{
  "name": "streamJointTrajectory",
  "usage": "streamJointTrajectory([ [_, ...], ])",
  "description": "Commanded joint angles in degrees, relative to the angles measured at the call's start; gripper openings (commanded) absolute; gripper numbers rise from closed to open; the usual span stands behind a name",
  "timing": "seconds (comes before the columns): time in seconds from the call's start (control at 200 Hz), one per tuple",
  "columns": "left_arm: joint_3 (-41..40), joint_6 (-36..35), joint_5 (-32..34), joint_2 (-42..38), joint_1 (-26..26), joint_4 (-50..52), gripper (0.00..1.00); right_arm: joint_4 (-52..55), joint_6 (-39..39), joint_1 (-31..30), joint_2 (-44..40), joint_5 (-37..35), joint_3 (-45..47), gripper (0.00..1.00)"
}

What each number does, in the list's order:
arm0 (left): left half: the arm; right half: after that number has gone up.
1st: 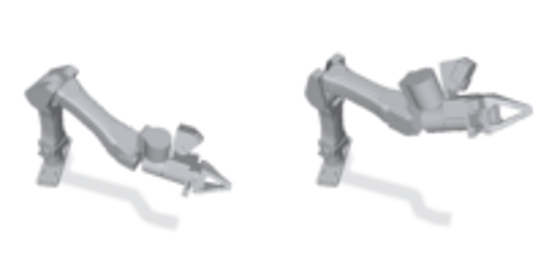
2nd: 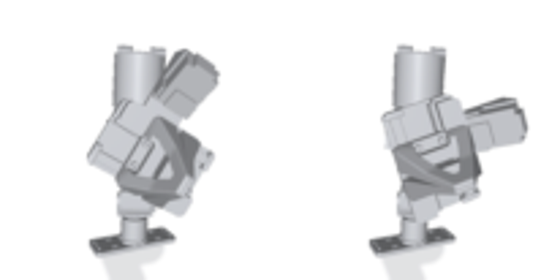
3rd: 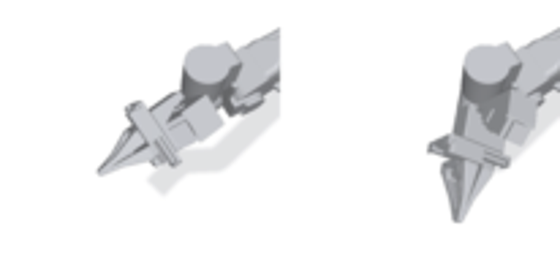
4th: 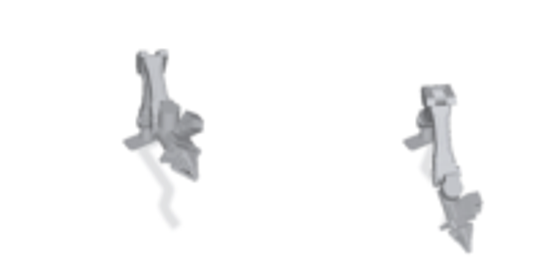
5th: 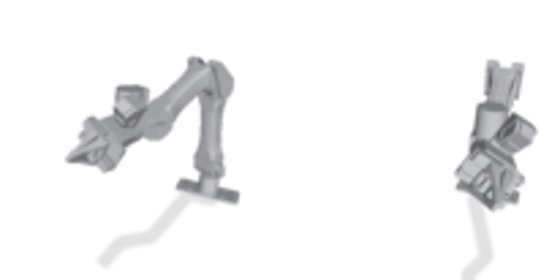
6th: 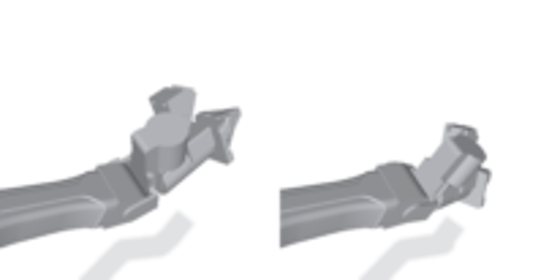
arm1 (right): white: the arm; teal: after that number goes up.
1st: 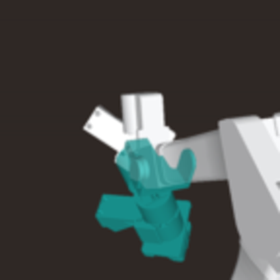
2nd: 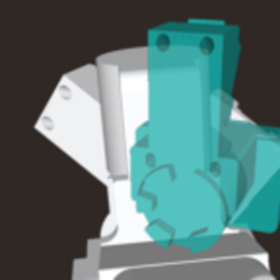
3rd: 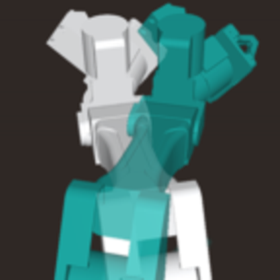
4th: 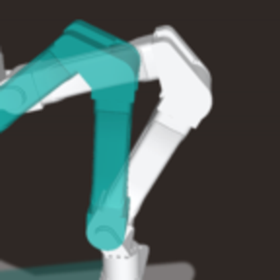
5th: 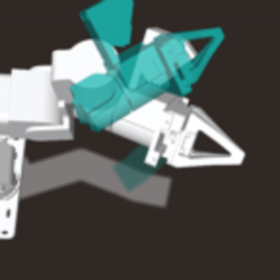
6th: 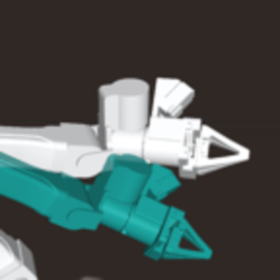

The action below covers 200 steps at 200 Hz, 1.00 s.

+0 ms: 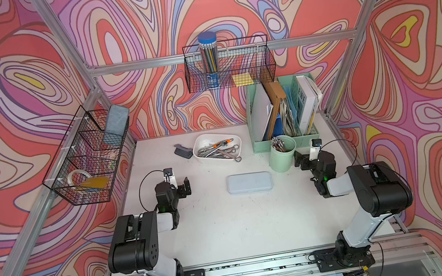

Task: Take out the wrench from the storage box
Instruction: Move the storage box to the center of the board.

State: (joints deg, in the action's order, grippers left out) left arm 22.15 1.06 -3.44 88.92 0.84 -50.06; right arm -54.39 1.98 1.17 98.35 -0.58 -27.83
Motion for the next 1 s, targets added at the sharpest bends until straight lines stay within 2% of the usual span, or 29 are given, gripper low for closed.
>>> streamJointTrajectory([
  [0.0,-0.3,0.1,0.4,-0.9,0.2,0.5,0.99,1.0,-0.4,0.1,-1.1,1.1,0.3,0.98],
  [0.611,-0.2,-0.1,0.5,-1.0,0.2,0.6,0.99,1.0,-0.5,0.1,-1.1,1.2,0.4,0.98],
  [0.721,-1.0,0.9,2.6,-2.8,0.1,0.3,0.99,0.5,-0.5,0.1,-1.3,1.1,0.7,0.98],
  [0.811,-0.3,1.8,5.9,-8.4,0.1,6.7,0.99,2.3,-0.7,0.1,-3.0,1.6,0.3,0.98],
  [0.921,2.2,2.4,8.4,-14.7,-0.5,15.2,0.99,9.7,-1.3,0.1,-7.8,3.0,-1.6,0.98],
  [0.996,4.2,6.5,8.4,-17.9,-0.8,20.4,0.99,12.5,-1.8,0.1,-11.4,4.4,-1.6,0.98],
])
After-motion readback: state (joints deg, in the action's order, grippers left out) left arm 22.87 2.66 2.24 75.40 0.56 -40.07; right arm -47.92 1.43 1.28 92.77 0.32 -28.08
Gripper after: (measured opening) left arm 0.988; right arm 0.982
